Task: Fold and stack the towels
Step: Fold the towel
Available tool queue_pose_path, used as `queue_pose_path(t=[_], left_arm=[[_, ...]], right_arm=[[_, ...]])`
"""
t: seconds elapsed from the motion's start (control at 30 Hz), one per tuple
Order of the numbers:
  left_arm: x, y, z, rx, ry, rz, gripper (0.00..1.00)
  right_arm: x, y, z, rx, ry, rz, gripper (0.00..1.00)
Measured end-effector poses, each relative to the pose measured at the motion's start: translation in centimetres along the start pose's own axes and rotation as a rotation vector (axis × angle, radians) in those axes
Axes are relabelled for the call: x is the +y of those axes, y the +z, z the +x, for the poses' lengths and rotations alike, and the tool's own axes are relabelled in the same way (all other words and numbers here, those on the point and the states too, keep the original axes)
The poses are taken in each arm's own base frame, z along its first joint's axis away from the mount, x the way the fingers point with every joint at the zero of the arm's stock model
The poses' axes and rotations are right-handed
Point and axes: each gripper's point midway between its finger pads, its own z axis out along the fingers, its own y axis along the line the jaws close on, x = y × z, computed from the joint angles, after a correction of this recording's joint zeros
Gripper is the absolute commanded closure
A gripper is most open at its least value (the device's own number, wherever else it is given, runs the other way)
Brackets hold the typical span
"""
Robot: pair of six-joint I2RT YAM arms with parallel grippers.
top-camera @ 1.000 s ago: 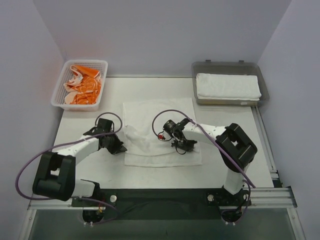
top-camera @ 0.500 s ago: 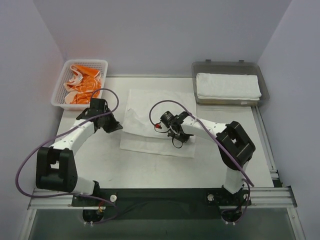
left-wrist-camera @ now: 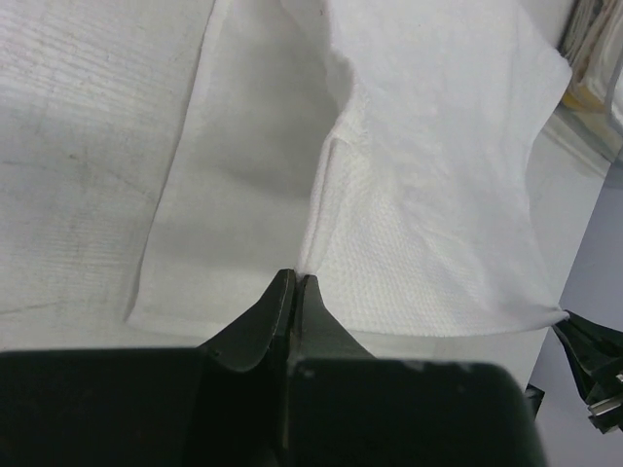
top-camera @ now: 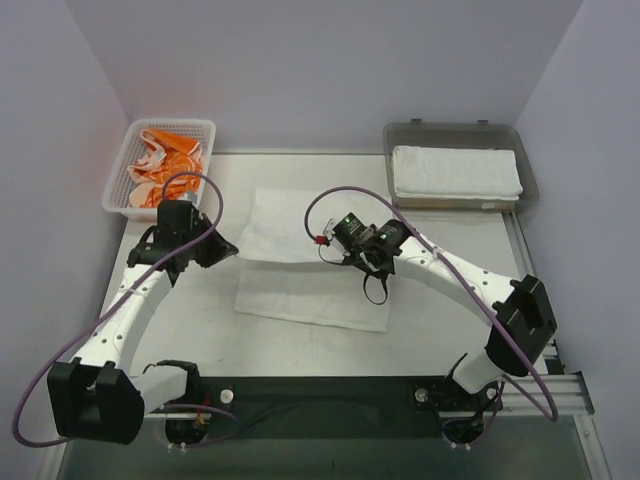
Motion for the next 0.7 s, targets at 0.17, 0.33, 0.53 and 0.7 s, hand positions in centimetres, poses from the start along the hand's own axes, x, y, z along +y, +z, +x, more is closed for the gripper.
queue_pose_path(t=[0.17, 0.33, 0.53, 0.7], left_arm=[[3.8, 1.5, 4.3, 0.104, -0.024, -0.073, 1.0], [8.7, 2.9, 9.6, 0.24, -0.069, -0.187, 1.0], [10.6, 4.1, 11.4, 0.294, -0.093, -0.241, 1.0], [10.5, 4.7, 11.2, 0.291, -0.091, -0.237, 1.0]], right_arm=[[2.6, 0.4, 1.6, 0.051, -0.01, -0.074, 1.0], [6.7, 2.6, 3.3, 0.144, -0.019, -0.22, 1.0], [10.9, 6.2, 5.3, 0.287, -0.054, -0.341, 1.0], [11.5, 6.9, 5.7, 0.318, -0.062, -0.352, 1.0]])
